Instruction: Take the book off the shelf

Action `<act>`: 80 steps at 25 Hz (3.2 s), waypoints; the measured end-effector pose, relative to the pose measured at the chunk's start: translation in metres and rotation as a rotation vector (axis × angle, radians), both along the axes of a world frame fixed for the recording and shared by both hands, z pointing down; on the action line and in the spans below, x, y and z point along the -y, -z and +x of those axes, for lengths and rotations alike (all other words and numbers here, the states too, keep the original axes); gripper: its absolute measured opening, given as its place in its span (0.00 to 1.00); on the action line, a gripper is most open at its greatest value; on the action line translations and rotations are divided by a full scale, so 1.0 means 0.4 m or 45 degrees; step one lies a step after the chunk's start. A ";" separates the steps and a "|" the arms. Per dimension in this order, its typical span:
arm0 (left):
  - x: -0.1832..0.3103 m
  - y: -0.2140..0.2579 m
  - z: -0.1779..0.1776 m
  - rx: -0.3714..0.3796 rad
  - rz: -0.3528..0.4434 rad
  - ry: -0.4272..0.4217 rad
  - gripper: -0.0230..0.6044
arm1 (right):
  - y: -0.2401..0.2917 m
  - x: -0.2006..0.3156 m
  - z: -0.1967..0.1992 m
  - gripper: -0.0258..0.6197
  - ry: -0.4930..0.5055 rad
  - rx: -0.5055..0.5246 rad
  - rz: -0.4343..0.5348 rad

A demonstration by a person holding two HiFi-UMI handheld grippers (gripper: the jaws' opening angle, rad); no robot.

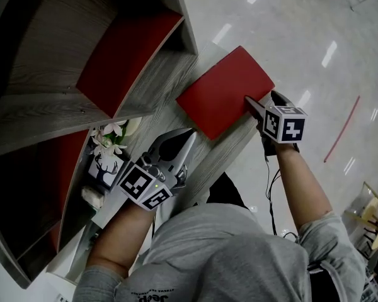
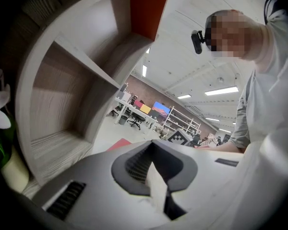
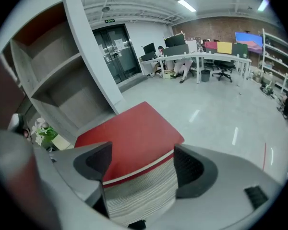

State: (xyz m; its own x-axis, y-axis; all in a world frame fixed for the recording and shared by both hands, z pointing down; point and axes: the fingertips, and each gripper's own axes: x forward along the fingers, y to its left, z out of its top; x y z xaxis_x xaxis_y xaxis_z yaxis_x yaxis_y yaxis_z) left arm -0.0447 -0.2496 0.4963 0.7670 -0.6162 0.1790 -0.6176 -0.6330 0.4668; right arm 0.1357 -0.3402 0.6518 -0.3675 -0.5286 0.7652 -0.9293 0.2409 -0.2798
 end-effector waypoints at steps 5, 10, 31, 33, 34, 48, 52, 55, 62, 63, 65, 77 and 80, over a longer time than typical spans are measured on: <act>-0.012 0.059 -0.043 -0.003 0.051 0.078 0.06 | 0.106 0.022 -0.034 0.69 0.089 -0.003 0.122; -0.053 0.148 -0.100 -0.021 0.095 0.168 0.06 | 0.249 0.013 -0.119 0.60 0.200 0.142 0.227; -0.577 0.539 -0.569 0.058 0.440 0.761 0.06 | 0.841 -0.362 -0.762 0.03 1.086 0.788 0.610; -0.650 0.564 -0.616 0.062 0.459 0.795 0.06 | 0.869 -0.431 -0.812 0.02 1.145 0.795 0.630; -0.686 0.575 -0.641 0.064 0.468 0.812 0.06 | 0.882 -0.465 -0.837 0.02 1.171 0.802 0.639; -1.100 0.684 -0.960 0.112 0.578 1.174 0.06 | 1.011 -0.810 -1.145 0.03 1.447 0.845 0.727; -1.167 0.684 -1.004 0.138 0.574 1.252 0.06 | 1.027 -0.883 -1.205 0.03 1.534 0.864 0.738; -1.200 0.680 -1.025 0.152 0.568 1.291 0.06 | 1.026 -0.925 -1.239 0.03 1.581 0.882 0.739; -1.218 0.676 -1.040 0.166 0.565 1.304 0.06 | 1.007 -0.962 -1.263 0.03 1.631 0.879 0.737; -1.216 0.675 -1.040 0.163 0.565 1.304 0.06 | 1.005 -0.960 -1.263 0.03 1.633 0.880 0.736; -1.209 0.673 -1.043 0.152 0.560 1.301 0.06 | 1.005 -0.958 -1.262 0.03 1.636 0.874 0.742; -1.186 0.664 -1.027 0.122 0.533 1.268 0.06 | 0.998 -0.951 -1.232 0.04 1.634 0.846 0.758; -1.181 0.660 -1.025 0.120 0.526 1.265 0.06 | 0.993 -0.945 -1.226 0.03 1.633 0.841 0.758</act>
State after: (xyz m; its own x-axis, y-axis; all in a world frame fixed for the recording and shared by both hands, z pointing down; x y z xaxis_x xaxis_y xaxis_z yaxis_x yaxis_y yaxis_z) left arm -0.4545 0.2230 0.2325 -0.1152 -0.9815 -0.1528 -0.9640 0.0733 0.2557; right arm -0.3547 0.0376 0.2545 -0.9678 0.2334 0.0945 0.2217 0.9677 -0.1199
